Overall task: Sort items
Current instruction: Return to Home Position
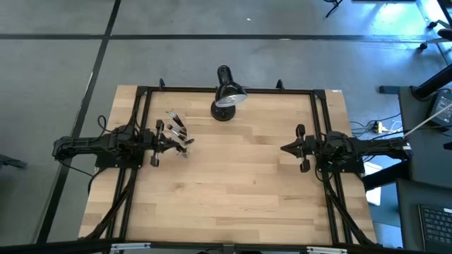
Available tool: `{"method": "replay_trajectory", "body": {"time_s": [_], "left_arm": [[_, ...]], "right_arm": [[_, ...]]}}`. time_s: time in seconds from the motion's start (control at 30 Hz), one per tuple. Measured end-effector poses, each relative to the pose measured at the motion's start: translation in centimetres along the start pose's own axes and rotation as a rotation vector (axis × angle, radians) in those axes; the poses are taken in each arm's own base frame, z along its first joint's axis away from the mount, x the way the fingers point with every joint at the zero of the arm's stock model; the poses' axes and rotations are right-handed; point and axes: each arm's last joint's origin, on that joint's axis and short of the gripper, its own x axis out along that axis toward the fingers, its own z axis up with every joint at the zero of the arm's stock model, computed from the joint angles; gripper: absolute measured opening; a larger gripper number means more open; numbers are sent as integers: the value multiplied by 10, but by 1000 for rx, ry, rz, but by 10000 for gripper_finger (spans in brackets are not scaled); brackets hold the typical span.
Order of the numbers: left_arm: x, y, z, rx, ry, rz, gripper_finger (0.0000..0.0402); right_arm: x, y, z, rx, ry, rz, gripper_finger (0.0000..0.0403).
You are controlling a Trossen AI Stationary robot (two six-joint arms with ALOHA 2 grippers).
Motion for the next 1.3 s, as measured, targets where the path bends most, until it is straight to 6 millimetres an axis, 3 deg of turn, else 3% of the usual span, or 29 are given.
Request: {"method": "replay_trajectory", "body": {"time_s": [1.3], "left_arm": [[0,0,0,0,-1,-1,8]], "right_arm": [[0,0,0,35,1,1,12]]}}
